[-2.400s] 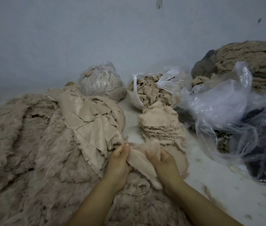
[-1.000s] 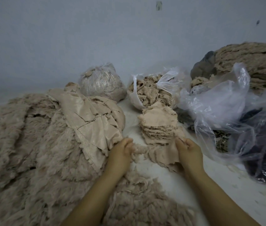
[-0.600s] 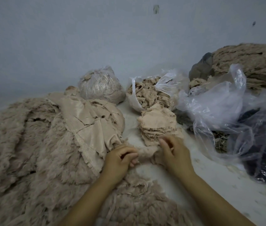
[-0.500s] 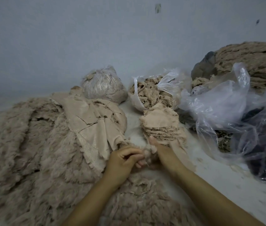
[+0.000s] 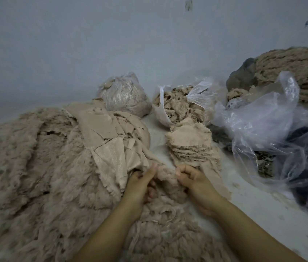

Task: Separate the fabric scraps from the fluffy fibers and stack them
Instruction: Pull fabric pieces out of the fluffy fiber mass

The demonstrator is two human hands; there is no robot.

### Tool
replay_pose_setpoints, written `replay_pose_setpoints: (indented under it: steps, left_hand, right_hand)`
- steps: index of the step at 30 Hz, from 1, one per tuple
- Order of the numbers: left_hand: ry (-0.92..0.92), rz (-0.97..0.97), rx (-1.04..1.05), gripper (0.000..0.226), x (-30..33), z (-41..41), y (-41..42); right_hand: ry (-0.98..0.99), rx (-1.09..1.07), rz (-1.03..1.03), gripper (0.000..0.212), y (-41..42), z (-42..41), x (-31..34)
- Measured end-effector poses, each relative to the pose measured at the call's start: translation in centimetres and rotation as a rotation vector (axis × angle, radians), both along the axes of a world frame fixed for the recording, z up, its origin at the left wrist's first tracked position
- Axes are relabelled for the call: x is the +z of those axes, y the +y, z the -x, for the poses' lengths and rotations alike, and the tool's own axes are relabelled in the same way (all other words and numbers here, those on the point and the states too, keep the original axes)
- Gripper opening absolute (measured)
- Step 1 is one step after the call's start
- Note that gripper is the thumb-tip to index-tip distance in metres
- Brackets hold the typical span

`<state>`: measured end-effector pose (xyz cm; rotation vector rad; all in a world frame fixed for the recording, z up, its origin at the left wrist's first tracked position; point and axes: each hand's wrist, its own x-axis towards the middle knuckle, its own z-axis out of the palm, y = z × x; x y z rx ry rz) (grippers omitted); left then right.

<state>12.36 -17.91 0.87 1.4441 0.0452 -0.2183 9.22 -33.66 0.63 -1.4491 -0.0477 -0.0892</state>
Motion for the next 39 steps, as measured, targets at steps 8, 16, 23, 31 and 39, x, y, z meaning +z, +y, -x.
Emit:
replay_pose_setpoints:
  steps: [8, 16, 23, 31, 39]
  left_hand:
    - [-0.186, 0.130, 0.063, 0.037, -0.3, 0.2, 0.4]
    - [-0.415, -0.160, -0.037, 0.042, -0.4, 0.9, 0.6]
    - [-1.071, -0.301, 0.440, 0.006, 1.4, 1.7, 1.9]
    - [-0.359, -0.075, 0.505, 0.063, 2.0, -0.5, 3.5]
    - [-0.093, 0.313, 0.303, 0.021, 1.7, -0.8, 3.3]
  right_hand:
    - [-0.122, -0.454, 0.410, 0.021, -1.1, -0.6, -0.7]
    - [-0.126, -0.198, 0.396, 0.020, 2.2, 0.0, 0.2]
    - [-0.038, -0.215, 0.356, 0.008, 4.6, -2.1, 1.2]
    - [0.188, -0.036, 0.032, 0.027, 5.8, -1.8, 0.9]
    - [0.327, 0.022, -0.003, 0.023, 7.0, -2.4, 1.5]
